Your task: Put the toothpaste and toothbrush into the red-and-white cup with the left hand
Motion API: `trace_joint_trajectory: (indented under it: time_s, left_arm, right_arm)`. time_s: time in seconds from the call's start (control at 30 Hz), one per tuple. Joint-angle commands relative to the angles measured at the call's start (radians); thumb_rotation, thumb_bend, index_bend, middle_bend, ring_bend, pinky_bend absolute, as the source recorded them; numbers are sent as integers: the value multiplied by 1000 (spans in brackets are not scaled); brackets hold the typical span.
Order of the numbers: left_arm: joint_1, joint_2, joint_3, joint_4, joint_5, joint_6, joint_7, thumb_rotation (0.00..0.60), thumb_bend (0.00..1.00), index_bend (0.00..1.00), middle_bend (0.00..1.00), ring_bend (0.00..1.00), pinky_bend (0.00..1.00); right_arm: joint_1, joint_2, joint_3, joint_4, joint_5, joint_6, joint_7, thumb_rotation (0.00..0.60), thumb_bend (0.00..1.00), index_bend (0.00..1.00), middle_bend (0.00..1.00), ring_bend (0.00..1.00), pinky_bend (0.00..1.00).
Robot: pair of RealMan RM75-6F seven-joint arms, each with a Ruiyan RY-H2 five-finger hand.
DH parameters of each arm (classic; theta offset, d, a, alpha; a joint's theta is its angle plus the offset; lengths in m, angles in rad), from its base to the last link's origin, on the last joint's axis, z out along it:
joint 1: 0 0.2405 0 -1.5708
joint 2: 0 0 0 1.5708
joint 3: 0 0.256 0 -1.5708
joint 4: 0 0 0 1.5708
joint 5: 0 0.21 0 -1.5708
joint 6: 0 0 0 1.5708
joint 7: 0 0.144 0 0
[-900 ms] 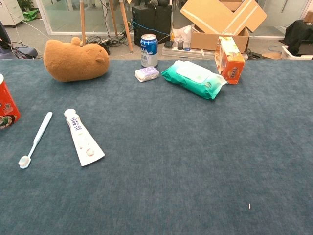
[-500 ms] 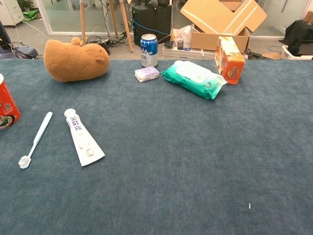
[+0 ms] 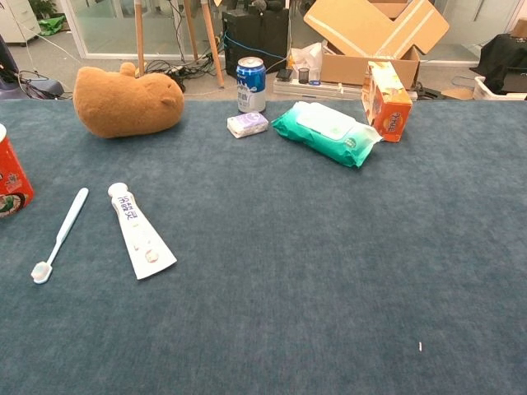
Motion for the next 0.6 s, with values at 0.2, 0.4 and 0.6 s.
trace_joint_trajectory:
  time_s: [0.2,0.4,0.6]
  left_arm:
    - [1,-14,3,16,25,18,-3,600,0,0,69,2,19]
    - [2,-29,13,48,87,53,-16,600,0,0,66,2,30]
    - [-17,-15,39,86,168,51,-59,600,0,55,25,0,30]
  right_arm:
    - [-1,-1,0,-3,-6,5,-3,600,0,0,0,0,354]
    - [-8,3,5,-9,-11,25,5,600,0,0,0,0,354]
    - [-8,6,9,-5,-1,23,15,600,0,0,0,0,354]
